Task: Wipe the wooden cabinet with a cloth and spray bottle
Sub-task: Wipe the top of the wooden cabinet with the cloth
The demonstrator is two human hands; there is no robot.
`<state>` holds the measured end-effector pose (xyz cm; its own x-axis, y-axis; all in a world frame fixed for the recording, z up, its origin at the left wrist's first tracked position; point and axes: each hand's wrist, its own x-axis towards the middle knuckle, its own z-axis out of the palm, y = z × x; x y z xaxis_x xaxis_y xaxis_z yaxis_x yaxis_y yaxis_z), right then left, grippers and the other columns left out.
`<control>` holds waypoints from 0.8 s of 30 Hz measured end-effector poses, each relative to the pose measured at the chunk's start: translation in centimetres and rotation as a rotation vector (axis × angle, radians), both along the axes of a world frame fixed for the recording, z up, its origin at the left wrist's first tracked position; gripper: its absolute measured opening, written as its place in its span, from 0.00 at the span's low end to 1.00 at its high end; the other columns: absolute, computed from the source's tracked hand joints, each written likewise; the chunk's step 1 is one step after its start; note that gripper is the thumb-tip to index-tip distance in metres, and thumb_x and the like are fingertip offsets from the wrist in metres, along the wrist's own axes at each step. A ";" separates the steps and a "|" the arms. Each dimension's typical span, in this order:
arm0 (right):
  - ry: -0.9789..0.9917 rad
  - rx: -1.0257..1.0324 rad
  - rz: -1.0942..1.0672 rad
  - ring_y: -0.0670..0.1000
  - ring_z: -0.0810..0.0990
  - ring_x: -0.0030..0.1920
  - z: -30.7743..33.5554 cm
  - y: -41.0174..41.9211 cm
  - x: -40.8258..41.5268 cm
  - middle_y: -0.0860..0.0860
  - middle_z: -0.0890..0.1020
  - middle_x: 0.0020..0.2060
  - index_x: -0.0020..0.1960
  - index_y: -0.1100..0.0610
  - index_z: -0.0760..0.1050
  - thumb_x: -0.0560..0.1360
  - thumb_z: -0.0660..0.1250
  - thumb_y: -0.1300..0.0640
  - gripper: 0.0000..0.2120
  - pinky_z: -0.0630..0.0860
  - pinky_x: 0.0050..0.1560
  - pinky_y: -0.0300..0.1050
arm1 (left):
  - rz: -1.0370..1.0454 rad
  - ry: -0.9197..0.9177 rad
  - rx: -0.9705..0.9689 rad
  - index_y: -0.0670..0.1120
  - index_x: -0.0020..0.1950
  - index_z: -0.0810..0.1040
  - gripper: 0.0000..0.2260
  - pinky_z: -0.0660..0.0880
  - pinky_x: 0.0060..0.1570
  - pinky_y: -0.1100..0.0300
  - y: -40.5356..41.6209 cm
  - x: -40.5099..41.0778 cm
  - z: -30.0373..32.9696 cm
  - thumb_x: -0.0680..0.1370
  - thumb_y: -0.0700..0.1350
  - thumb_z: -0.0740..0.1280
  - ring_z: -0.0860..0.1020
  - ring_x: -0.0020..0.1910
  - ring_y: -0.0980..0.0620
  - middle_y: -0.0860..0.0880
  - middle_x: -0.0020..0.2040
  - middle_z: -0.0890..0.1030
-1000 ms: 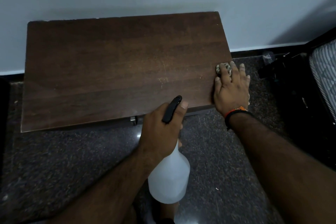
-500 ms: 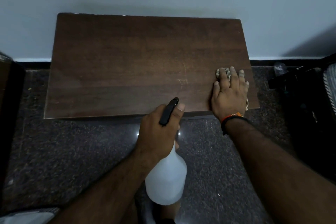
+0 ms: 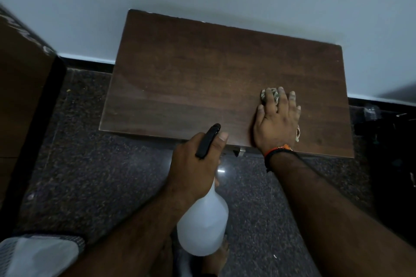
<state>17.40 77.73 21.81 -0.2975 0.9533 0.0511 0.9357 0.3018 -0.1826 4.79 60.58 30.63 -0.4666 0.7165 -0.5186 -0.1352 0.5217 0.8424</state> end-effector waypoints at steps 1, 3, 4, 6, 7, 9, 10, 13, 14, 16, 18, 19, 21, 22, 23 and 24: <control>0.004 0.003 0.010 0.63 0.56 0.79 0.0 -0.2 -0.6 0.57 0.64 0.77 0.76 0.53 0.65 0.81 0.54 0.50 0.24 0.53 0.78 0.66 | 0.009 0.002 -0.004 0.41 0.46 0.80 0.30 0.77 0.23 0.57 -0.2 -0.3 0.0 0.69 0.68 0.62 0.79 0.21 0.49 0.38 0.40 0.85; 0.014 0.001 0.033 0.63 0.56 0.79 0.1 -0.6 -1.7 0.57 0.64 0.77 0.76 0.53 0.65 0.81 0.54 0.50 0.24 0.53 0.77 0.66 | 0.017 0.007 -0.006 0.41 0.45 0.80 0.29 0.78 0.25 0.54 -0.6 -1.0 0.1 0.69 0.68 0.62 0.79 0.21 0.50 0.38 0.40 0.85; 0.012 -0.004 0.047 0.63 0.55 0.79 0.1 -0.8 -2.4 0.57 0.64 0.77 0.76 0.53 0.65 0.81 0.53 0.50 0.24 0.53 0.77 0.66 | 0.021 0.009 -0.007 0.40 0.45 0.80 0.30 0.78 0.25 0.52 -0.8 -1.3 0.2 0.69 0.68 0.62 0.80 0.21 0.49 0.37 0.40 0.84; 0.001 -0.008 0.070 0.63 0.55 0.79 0.1 -1.4 -3.7 0.56 0.63 0.78 0.76 0.52 0.64 0.81 0.53 0.50 0.24 0.52 0.78 0.65 | 0.039 0.025 -0.007 0.39 0.45 0.80 0.30 0.80 0.28 0.46 -1.3 -2.1 0.1 0.71 0.68 0.63 0.80 0.21 0.48 0.35 0.39 0.84; -0.002 -0.007 0.080 0.62 0.55 0.79 0.2 -1.7 -4.4 0.56 0.63 0.78 0.77 0.52 0.64 0.81 0.53 0.50 0.24 0.52 0.78 0.65 | 0.052 0.038 -0.009 0.39 0.44 0.80 0.29 0.81 0.29 0.44 -1.5 -2.5 0.1 0.71 0.67 0.63 0.80 0.22 0.46 0.35 0.39 0.84; 0.003 -0.003 0.099 0.62 0.55 0.79 0.3 -2.3 -5.8 0.56 0.63 0.78 0.77 0.52 0.64 0.81 0.53 0.50 0.24 0.52 0.78 0.65 | 0.079 0.050 -0.021 0.41 0.43 0.81 0.27 0.82 0.29 0.45 -1.8 -3.2 -0.1 0.73 0.66 0.64 0.81 0.23 0.45 0.37 0.39 0.85; 0.009 -0.002 0.113 0.62 0.55 0.79 0.3 -2.6 -6.6 0.56 0.64 0.77 0.77 0.52 0.64 0.81 0.54 0.50 0.24 0.53 0.78 0.65 | 0.093 0.047 -0.029 0.42 0.43 0.81 0.26 0.83 0.29 0.47 -2.1 -3.6 -0.1 0.73 0.66 0.64 0.81 0.24 0.45 0.38 0.39 0.85; 0.016 -0.013 0.155 0.62 0.55 0.79 0.3 -3.7 -8.8 0.56 0.63 0.78 0.76 0.52 0.64 0.81 0.54 0.50 0.24 0.53 0.78 0.65 | 0.115 0.082 -0.040 0.43 0.43 0.81 0.29 0.84 0.35 0.43 -2.8 -4.9 -0.4 0.71 0.70 0.62 0.83 0.28 0.44 0.42 0.37 0.85; 0.024 -0.012 0.169 0.62 0.55 0.79 0.3 -4.1 -9.7 0.56 0.64 0.78 0.76 0.52 0.64 0.81 0.54 0.50 0.24 0.53 0.78 0.65 | 0.122 0.092 -0.042 0.44 0.43 0.81 0.29 0.84 0.35 0.43 -3.2 -5.3 -0.5 0.70 0.70 0.61 0.83 0.28 0.43 0.43 0.37 0.85; 0.040 -0.002 0.202 0.62 0.56 0.79 0.3 -4.9 -11.4 0.56 0.64 0.77 0.76 0.51 0.65 0.81 0.55 0.50 0.24 0.54 0.77 0.65 | 0.134 0.098 -0.048 0.44 0.42 0.81 0.29 0.84 0.34 0.45 -3.9 -6.3 -0.5 0.70 0.70 0.61 0.83 0.27 0.45 0.43 0.36 0.85; 0.041 -0.007 0.243 0.62 0.56 0.79 0.3 -5.8 -13.2 0.56 0.64 0.77 0.76 0.51 0.65 0.81 0.55 0.50 0.24 0.54 0.77 0.65 | 0.142 0.112 -0.055 0.44 0.42 0.81 0.28 0.84 0.35 0.46 -4.5 -7.1 -0.5 0.70 0.69 0.61 0.83 0.28 0.46 0.43 0.36 0.85; 0.040 -0.013 0.267 0.62 0.56 0.79 0.3 -6.2 -14.2 0.56 0.64 0.77 0.76 0.51 0.65 0.81 0.54 0.50 0.24 0.53 0.78 0.65 | 0.153 0.121 -0.055 0.45 0.42 0.81 0.29 0.84 0.36 0.45 -4.9 -7.6 -0.5 0.70 0.70 0.60 0.83 0.29 0.45 0.44 0.36 0.85; 0.048 -0.016 0.314 0.62 0.56 0.79 0.3 -7.1 -16.2 0.56 0.64 0.77 0.77 0.51 0.64 0.81 0.55 0.50 0.24 0.54 0.77 0.65 | 0.185 0.139 -0.052 0.45 0.41 0.80 0.30 0.84 0.38 0.43 -5.7 -8.6 -0.6 0.69 0.72 0.59 0.84 0.30 0.44 0.44 0.36 0.85; 0.051 -0.012 0.339 0.62 0.57 0.79 0.4 -7.5 -17.2 0.56 0.65 0.77 0.76 0.52 0.64 0.81 0.55 0.50 0.24 0.54 0.77 0.65 | 0.195 0.149 -0.054 0.45 0.41 0.80 0.31 0.84 0.38 0.42 -6.1 -9.1 -0.7 0.69 0.73 0.59 0.84 0.31 0.43 0.43 0.36 0.85; 0.051 -0.009 0.365 0.62 0.57 0.79 0.4 -7.8 -18.1 0.56 0.65 0.77 0.76 0.52 0.64 0.81 0.55 0.50 0.24 0.55 0.77 0.66 | 0.201 0.158 -0.057 0.45 0.41 0.81 0.31 0.84 0.38 0.42 -6.5 -9.5 -0.8 0.69 0.73 0.59 0.84 0.31 0.44 0.43 0.36 0.85; 0.048 -0.007 0.392 0.62 0.57 0.79 0.3 -8.1 -19.0 0.56 0.65 0.77 0.76 0.52 0.64 0.81 0.55 0.50 0.24 0.56 0.77 0.66 | 0.211 0.163 -0.063 0.46 0.41 0.81 0.31 0.84 0.39 0.43 -6.9 -10.0 -0.8 0.69 0.73 0.58 0.84 0.31 0.44 0.44 0.36 0.85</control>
